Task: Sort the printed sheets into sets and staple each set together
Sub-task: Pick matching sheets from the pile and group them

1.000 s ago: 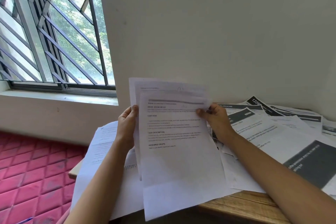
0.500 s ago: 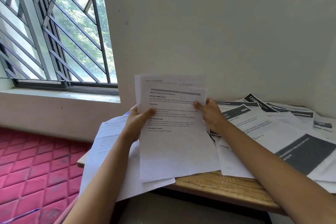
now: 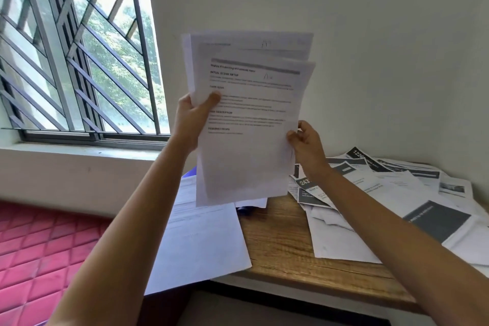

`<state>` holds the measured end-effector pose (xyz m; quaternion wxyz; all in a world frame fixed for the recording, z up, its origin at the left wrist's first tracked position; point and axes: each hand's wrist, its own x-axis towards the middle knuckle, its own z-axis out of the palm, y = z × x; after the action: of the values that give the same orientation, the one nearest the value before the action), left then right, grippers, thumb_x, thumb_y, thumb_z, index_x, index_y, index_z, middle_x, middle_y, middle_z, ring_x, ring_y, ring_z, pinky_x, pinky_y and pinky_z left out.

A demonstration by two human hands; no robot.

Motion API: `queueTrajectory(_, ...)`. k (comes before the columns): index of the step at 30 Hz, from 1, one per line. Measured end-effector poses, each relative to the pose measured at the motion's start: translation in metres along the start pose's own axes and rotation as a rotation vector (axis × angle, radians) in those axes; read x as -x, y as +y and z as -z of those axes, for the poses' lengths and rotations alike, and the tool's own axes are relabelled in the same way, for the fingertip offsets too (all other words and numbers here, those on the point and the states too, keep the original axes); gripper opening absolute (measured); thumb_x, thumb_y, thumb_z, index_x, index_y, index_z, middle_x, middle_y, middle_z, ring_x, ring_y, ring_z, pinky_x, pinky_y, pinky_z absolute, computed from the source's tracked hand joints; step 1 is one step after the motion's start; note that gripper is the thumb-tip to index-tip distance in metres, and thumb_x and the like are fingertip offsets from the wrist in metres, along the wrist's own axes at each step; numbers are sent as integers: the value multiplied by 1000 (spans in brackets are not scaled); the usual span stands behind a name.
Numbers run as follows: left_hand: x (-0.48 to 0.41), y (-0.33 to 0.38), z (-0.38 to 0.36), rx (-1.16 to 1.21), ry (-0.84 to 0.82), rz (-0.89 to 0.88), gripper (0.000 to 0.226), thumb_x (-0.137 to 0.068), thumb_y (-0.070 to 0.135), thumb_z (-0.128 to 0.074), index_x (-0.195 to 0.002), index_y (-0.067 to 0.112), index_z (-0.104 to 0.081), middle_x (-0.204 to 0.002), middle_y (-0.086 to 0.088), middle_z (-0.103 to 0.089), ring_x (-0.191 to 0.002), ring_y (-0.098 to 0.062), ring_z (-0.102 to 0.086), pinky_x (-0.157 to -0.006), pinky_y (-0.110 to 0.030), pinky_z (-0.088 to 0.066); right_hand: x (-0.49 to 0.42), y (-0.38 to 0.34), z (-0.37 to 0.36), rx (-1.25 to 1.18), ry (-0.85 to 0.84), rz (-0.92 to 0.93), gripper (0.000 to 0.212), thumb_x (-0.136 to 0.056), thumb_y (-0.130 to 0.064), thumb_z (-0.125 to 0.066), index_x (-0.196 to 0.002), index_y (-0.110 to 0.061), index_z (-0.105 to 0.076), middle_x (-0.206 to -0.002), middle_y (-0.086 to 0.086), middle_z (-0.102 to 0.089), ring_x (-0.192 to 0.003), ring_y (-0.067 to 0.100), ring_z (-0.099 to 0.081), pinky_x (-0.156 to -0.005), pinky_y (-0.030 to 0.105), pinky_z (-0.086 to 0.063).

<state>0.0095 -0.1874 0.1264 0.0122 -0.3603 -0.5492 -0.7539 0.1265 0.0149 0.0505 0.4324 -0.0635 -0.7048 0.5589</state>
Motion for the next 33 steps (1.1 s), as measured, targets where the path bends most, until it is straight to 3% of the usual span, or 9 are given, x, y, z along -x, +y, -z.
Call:
queueTrajectory(6, 38, -63, 16, -27, 4, 187, 22, -80, 6, -74, -101, 13, -70, -95, -7, -74, -88, -26, -70, -77, -37, -58, 41, 32, 5, 211, -26, -64, 10, -99, -14, -46, -106, -20, -51, -111, 13, -63, -101, 33, -61, -88, 57, -50)
queueTrajectory(9, 54, -81, 18, -89, -45, 216, 22, -82, 2, -71, -97, 18, -70, -94, -3, -73, -87, -23, -68, -76, -31, -57, 56, 32, 4, 273, -68, -71, 21, -98, -13, -48, -119, -14, -49, -117, 12, -60, -105, 25, -59, -93, 45, -50)
queueTrajectory(13, 41, -73, 13, -107, -51, 198, 18, -86, 1, -66, -96, 16, -69, -81, 5, -74, -74, -12, -68, -66, -23, -57, 44, 10, 6, 392, -12, -16, 4, -97, -7, -45, -98, -4, -48, -100, 16, -62, -81, 21, -56, -68, 30, -44)
queueTrajectory(16, 25, -58, 9, -147, -96, 273, 21, -87, 0, -64, -107, 8, -63, -94, -7, -70, -75, -16, -67, -70, -30, -59, 29, -12, 9, 468, 31, -7, 12, -96, -8, -45, -98, 2, -51, -99, 16, -62, -87, 30, -58, -67, 29, -41)
queueTrajectory(19, 18, -60, 15, -392, -97, 424, 46, -70, 13, -76, -110, -3, -60, -106, -22, -66, -86, -34, -65, -83, -47, -56, 28, -23, 9, 650, -30, -135, 25, -96, -12, -44, -114, 4, -52, -114, 21, -59, -105, 34, -56, -74, 29, -39)
queueTrajectory(22, 16, -93, 27, -749, -123, 478, 63, -48, 24, -65, -104, -5, -59, -98, -26, -64, -84, -38, -66, -73, -48, -59, 44, -20, 6, 834, -167, -245, 27, -96, -10, -44, -117, 6, -50, -117, 23, -56, -108, 35, -55, -73, 28, -37)
queueTrajectory(28, 63, -93, 5, -1152, -229, 490, 32, -85, -5, -52, -116, -13, -47, -113, -27, -53, -96, -32, -49, -72, -27, -31, 75, 6, 2, 966, -314, -310, 29, -94, -7, -51, -121, 3, -52, -119, 16, -60, -105, 29, -59, -71, 28, -45)
queueTrajectory(31, 65, -93, 2, -1273, -305, 473, 33, -89, 2, -51, -120, -10, -47, -123, -24, -53, -113, -33, -50, -74, -27, -31, 75, 9, 7, 1053, -350, -287, 31, -90, -13, -56, -119, -3, -56, -117, 13, -61, -105, 29, -60, -75, 30, -47)
queueTrajectory(33, 67, -84, -5, -1350, -360, 485, 50, -94, 18, -54, -134, -7, -38, -136, -22, -47, -123, -32, -45, -88, -29, -36, 66, 4, 21, 1126, -311, -253, 23, -87, -18, -58, -107, -8, -63, -110, 10, -64, -101, 28, -61, -73, 28, -46)
